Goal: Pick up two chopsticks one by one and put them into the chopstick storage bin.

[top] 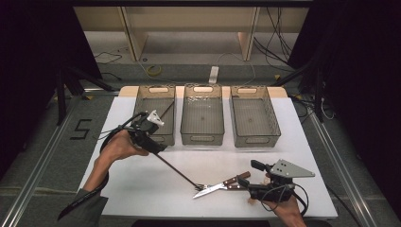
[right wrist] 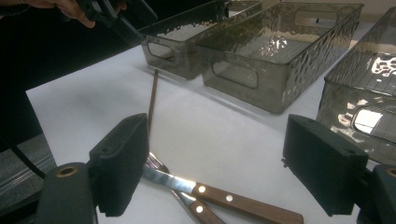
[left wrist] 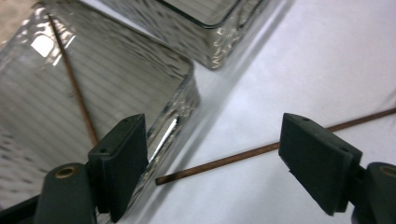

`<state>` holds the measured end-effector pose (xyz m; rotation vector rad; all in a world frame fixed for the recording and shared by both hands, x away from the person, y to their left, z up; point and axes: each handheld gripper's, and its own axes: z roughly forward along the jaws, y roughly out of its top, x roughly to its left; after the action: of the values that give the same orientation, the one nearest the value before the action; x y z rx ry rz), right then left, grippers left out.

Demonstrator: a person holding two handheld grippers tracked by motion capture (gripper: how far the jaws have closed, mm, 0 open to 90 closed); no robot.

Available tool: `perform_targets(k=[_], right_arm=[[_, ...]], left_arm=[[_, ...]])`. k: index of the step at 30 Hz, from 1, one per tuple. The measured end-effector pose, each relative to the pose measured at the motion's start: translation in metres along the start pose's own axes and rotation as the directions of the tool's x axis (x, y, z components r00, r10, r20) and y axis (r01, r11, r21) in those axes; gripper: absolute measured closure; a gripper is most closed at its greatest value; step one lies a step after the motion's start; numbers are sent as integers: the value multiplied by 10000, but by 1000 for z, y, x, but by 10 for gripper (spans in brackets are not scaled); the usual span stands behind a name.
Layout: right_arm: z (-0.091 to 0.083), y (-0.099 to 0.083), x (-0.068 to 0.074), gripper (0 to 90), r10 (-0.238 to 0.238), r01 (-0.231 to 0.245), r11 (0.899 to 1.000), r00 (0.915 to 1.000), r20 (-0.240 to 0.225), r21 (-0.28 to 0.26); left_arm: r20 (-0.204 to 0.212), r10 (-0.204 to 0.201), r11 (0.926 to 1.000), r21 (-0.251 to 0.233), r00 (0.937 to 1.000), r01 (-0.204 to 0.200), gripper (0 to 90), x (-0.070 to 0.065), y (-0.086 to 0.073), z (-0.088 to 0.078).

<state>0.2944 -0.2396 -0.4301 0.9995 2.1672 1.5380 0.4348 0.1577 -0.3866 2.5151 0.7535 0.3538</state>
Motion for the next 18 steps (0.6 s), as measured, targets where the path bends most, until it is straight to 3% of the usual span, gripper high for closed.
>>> perform_targets(k=[1,4,8,9,12,16,18], right_arm=[[0,0,0,236,-6,6,10000,10000,-20,-4],[0,1,1,236,-16,16,10000,10000,-61,-5],[1,0,1,236,-8,8,10000,10000,-83,32],[1,0,1,236,-19,19,10000,10000,-91,26],[0,0,1,236,-36,36,10000,9999,-107,46],[1,0,1,236,-42,43,10000,9999,-115,77],[1,0,1,236,-41,42,10000,9999,-117,64]], left_arm=[[98,23,10000,32,9999,-23,228,-2,0,2],[592,698,9970,284,9958,-716,225,-10,1,9],[1261,1411,9860,706,9819,-1508,224,-21,3,24],[1340,1641,9801,901,9773,-1769,225,-23,3,27],[1489,1669,9717,1429,9747,-1882,230,-27,3,40],[1758,1694,9658,1664,9698,-1988,231,-31,0,51],[1820,1870,9589,1798,9654,-2196,229,-33,-1,55]])
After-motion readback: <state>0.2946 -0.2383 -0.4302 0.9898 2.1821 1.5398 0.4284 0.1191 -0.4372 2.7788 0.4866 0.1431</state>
